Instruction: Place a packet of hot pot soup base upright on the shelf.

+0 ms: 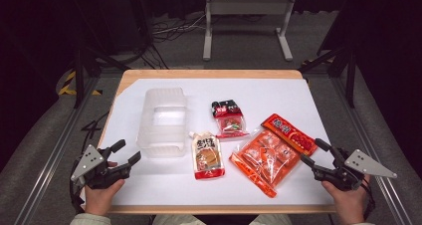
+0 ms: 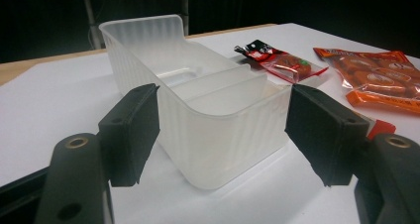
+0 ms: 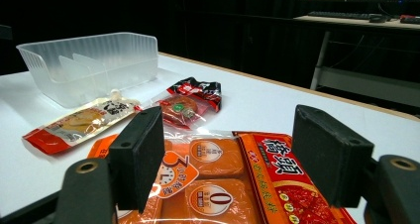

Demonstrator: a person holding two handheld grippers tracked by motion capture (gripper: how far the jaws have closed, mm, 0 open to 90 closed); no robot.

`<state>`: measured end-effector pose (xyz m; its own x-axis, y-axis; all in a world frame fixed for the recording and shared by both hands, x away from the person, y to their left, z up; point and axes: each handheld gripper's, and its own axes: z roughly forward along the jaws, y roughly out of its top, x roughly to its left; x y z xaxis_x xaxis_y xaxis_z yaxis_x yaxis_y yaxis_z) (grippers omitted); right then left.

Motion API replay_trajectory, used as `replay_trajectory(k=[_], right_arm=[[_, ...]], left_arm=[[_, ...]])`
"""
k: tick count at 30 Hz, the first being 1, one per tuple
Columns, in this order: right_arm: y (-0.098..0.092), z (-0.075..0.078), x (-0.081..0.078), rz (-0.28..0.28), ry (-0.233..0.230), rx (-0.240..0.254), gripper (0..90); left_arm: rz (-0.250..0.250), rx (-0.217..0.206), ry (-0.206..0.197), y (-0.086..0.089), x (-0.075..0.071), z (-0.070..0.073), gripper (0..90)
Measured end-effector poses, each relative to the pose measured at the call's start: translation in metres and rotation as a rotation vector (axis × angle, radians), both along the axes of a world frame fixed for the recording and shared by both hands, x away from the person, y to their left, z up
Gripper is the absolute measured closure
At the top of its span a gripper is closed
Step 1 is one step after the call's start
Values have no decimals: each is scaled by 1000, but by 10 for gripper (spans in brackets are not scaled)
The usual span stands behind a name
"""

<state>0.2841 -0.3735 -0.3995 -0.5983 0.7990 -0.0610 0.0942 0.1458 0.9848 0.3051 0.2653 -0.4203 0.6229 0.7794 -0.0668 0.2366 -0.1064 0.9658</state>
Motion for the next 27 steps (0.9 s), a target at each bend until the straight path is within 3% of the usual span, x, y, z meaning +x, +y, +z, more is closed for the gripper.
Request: replay_trajectory(k=[9, 27], right_arm=[[-1, 0, 3, -6, 11, 5, 297], [-9, 6, 37, -75, 84, -15, 287]], left_arm=[[-1, 25, 3, -5, 1, 1, 294], [3, 25, 16, -10, 5, 0, 297]])
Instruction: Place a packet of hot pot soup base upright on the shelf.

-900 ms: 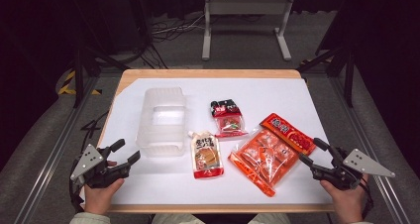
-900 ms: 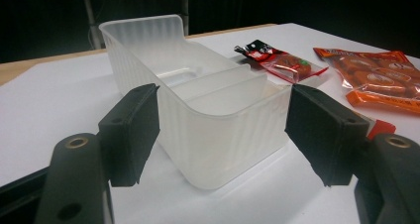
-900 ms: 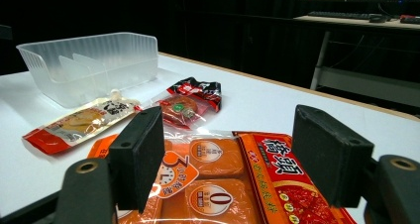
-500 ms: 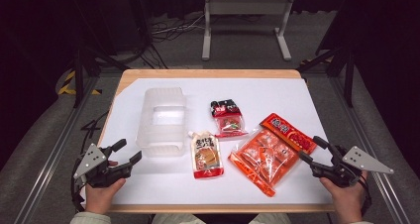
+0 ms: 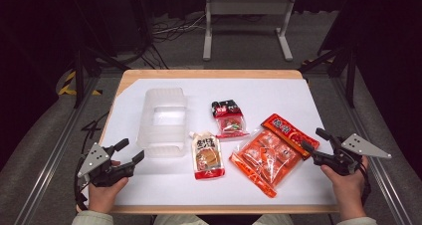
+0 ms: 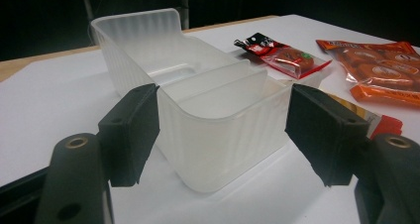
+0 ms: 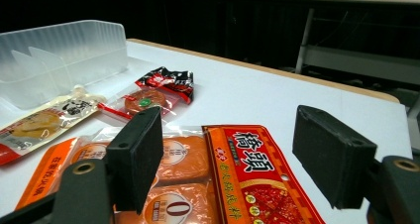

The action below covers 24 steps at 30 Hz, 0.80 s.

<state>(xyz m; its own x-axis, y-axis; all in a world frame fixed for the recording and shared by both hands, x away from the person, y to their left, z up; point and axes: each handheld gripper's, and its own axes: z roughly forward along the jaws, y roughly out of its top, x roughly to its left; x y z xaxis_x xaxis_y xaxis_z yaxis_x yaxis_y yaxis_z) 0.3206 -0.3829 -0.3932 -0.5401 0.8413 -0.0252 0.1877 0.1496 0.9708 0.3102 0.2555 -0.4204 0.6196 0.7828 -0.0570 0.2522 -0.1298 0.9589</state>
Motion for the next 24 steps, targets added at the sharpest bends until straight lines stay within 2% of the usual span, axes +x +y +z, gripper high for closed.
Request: replay_trajectory(k=[5, 12, 15, 19, 22, 24], right_arm=[[-7, 0, 9, -23, 39, 23, 282], [-13, 1, 18, -57, 80, 22, 282], [-20, -3, 28, -75, 155, 73, 273], [-24, -7, 33, -98, 171, 71, 267], [-28, -13, 37, -116, 156, 46, 298], [-30, -17, 38, -127, 177, 29, 319]], left_arm=[[1, 0, 0, 0, 1, -1, 297], [8, 1, 9, -1, 2, -3, 287], [13, 3, 14, -2, 3, -3, 286], [14, 6, 15, -2, 3, -4, 285], [18, 5, 13, -2, 3, -4, 282], [22, 5, 16, -1, 3, -5, 279]])
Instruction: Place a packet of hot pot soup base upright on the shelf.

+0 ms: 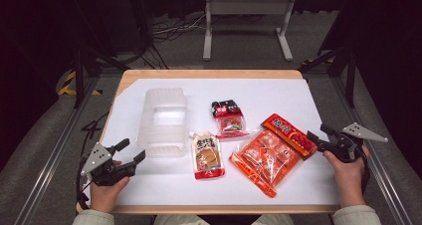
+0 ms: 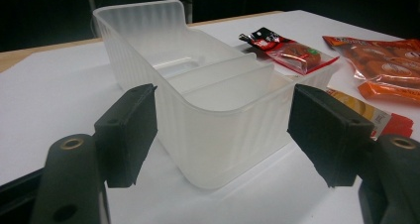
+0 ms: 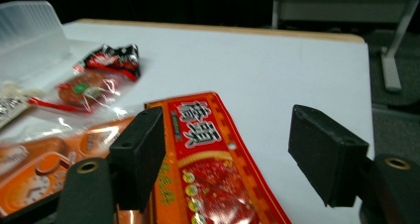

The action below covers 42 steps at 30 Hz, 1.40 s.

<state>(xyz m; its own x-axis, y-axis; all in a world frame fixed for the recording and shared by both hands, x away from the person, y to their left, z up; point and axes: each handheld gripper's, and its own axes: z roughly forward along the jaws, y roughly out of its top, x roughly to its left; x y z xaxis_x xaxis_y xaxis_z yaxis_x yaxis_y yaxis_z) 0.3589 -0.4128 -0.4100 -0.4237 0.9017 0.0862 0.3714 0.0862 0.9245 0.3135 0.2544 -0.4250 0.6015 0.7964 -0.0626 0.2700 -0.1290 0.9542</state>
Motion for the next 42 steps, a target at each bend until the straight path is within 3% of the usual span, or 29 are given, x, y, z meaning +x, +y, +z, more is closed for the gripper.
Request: replay_trajectory(k=[2, 7, 11, 17, 23, 32, 37, 42], right_arm=[[-1, -2, 1, -9, 16, -4, 327], [-6, -14, 7, -47, 115, -3, 319], [-9, -21, 8, -47, 152, -22, 308], [-10, -27, 10, -45, 235, -11, 274], [-9, -30, 10, -22, 265, -9, 265], [-12, -32, 13, -21, 329, 61, 217], [-13, -31, 13, -1, 354, 103, 256], [-12, -27, 11, 0, 329, 114, 311]], left_arm=[[2, -1, 0, 0, 0, 0, 278], [0, 0, -1, 0, 0, 0, 277], [-2, 2, -1, 0, 0, 0, 277], [-3, 2, 0, -1, 0, 0, 277], [-8, 26, 12, -3, 1, 0, 283], [-10, 35, 11, -4, 1, 0, 282], [-13, 46, 12, -6, 1, 0, 281], [-12, 47, 12, -6, 1, 0, 281]])
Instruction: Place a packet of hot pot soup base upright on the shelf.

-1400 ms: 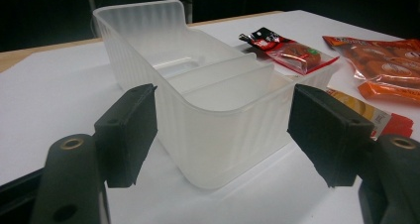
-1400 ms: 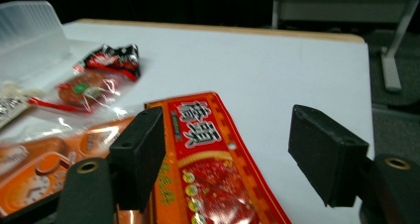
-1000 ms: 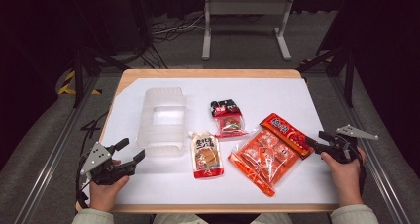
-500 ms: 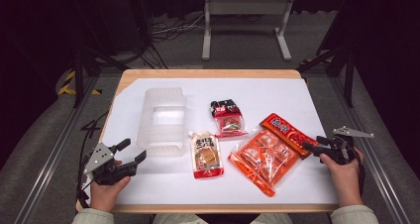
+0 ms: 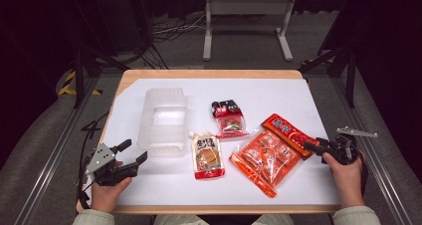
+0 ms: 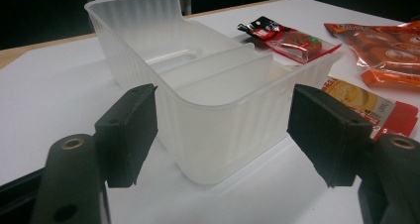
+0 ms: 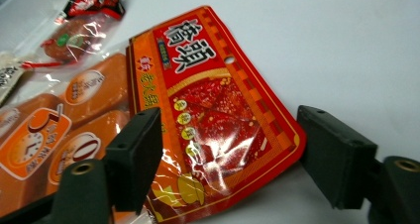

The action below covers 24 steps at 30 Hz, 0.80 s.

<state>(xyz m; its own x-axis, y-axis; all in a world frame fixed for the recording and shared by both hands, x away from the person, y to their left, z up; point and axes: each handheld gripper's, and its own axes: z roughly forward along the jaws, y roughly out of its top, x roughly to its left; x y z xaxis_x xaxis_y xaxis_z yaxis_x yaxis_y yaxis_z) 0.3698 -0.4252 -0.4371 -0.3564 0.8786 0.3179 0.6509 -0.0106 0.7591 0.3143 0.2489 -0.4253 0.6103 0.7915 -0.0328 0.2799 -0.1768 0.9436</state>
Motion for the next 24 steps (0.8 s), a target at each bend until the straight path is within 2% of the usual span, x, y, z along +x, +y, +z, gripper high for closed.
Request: replay_trajectory(k=[4, 10, 14, 17, 18, 19, 22, 24], right_arm=[[0, 6, -4, 20, -40, 13, 381], [4, 10, -7, 62, -68, 41, 454], [7, 11, -7, 73, -77, 32, 462], [7, 12, -8, 99, -97, 45, 479], [7, 12, -8, 128, -107, 68, 509], [9, 12, -8, 146, -111, 96, 496], [14, 10, -4, 144, -118, 44, 462], [17, 9, -2, 158, -106, 57, 461]], left_arm=[[6, 7, 2, -1, 0, -1, 281], [4, 12, 6, -2, 0, -1, 281], [4, 16, 4, -3, 0, -1, 281], [0, 16, 3, -3, 1, -1, 282], [-1, 16, 4, -3, 1, -1, 281], [-1, 16, 4, -3, 1, -1, 281], [-1, 18, 5, -4, 1, -1, 281], [-2, 17, 11, -4, 0, -1, 282]])
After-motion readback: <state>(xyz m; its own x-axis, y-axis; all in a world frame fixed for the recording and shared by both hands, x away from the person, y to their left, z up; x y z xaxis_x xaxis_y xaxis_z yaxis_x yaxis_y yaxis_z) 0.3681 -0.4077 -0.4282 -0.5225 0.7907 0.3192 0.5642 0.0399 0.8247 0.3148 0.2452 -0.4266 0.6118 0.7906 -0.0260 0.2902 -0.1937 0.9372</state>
